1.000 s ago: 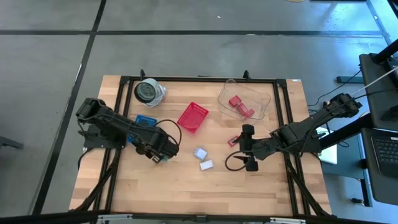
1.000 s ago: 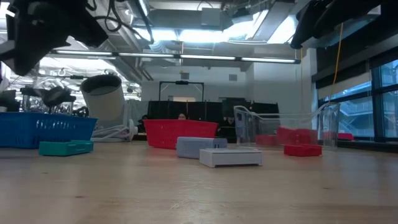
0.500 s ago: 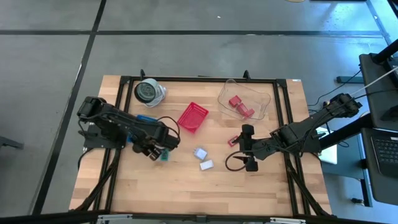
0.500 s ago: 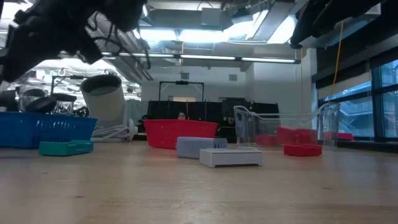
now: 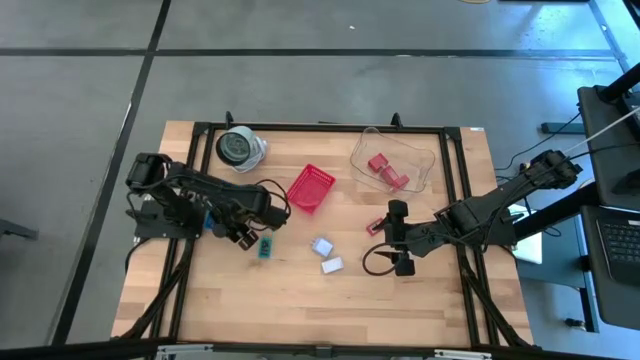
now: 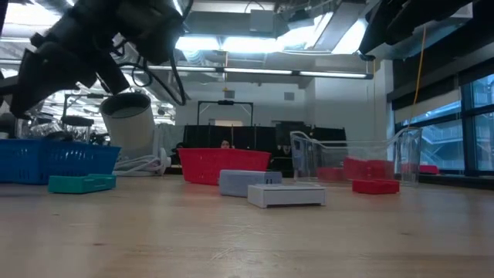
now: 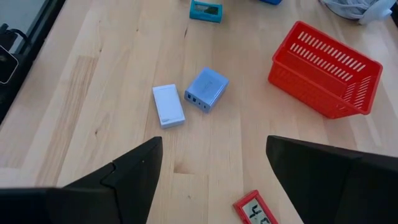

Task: Pick & Place Office items
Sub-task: Put the white hourglass into the blue bin

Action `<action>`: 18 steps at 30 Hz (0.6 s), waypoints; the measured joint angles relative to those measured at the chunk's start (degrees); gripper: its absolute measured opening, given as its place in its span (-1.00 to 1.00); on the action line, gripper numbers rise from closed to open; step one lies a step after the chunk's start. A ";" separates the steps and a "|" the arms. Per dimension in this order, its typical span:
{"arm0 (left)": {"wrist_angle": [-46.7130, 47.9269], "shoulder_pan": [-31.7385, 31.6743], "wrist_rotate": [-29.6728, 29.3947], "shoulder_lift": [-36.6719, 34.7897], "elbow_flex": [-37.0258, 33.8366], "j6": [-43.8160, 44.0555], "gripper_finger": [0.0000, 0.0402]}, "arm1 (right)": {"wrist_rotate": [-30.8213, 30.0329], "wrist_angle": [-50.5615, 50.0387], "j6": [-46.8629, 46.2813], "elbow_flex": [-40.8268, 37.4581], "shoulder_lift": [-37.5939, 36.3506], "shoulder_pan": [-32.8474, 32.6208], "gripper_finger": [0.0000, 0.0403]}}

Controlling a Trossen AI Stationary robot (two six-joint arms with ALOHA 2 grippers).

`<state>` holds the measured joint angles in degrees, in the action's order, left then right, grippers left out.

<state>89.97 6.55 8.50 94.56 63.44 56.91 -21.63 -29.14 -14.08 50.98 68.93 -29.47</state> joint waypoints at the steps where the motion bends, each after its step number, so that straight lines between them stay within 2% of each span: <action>1: 0.00 -0.57 -0.02 0.00 0.00 -0.44 -0.03 | 0.00 0.00 -0.06 0.00 0.00 0.00 0.44; 8: 0.02 -3.00 0.07 0.02 0.00 -2.24 -0.02 | 0.00 0.00 -0.26 0.00 0.00 0.00 0.44; 18: 0.02 -2.46 0.12 0.03 0.00 -1.88 -0.02 | 0.00 -0.03 0.00 0.00 0.00 0.02 0.44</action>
<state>90.00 4.09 8.62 94.60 63.44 55.03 -21.63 -29.17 -14.09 50.98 68.93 -29.45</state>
